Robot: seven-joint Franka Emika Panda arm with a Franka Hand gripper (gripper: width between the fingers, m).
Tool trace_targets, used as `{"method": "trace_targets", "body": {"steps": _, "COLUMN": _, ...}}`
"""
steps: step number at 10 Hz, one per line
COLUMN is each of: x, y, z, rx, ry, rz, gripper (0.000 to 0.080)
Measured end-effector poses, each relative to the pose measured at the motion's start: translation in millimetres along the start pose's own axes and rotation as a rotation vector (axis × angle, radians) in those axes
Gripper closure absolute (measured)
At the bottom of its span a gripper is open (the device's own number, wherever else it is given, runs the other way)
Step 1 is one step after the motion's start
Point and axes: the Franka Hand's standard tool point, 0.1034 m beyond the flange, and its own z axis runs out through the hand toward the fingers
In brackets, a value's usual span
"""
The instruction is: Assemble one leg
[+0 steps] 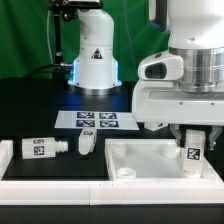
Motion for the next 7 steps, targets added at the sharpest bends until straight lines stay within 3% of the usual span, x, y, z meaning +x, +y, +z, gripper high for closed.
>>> {"method": "trace_targets", "body": {"steps": 2, "x": 0.9, "y": 5.4, "z": 0.4, "rx": 0.048, "ry": 0.029, "rz": 0.341, "gripper": 0.0511}}
{"method": "trace_targets", "body": {"steps": 7, "x": -1.6, "y": 4.7, "z": 0.8, "rx": 0.046, "ry": 0.033, "rz": 0.763, "gripper": 0.0511}}
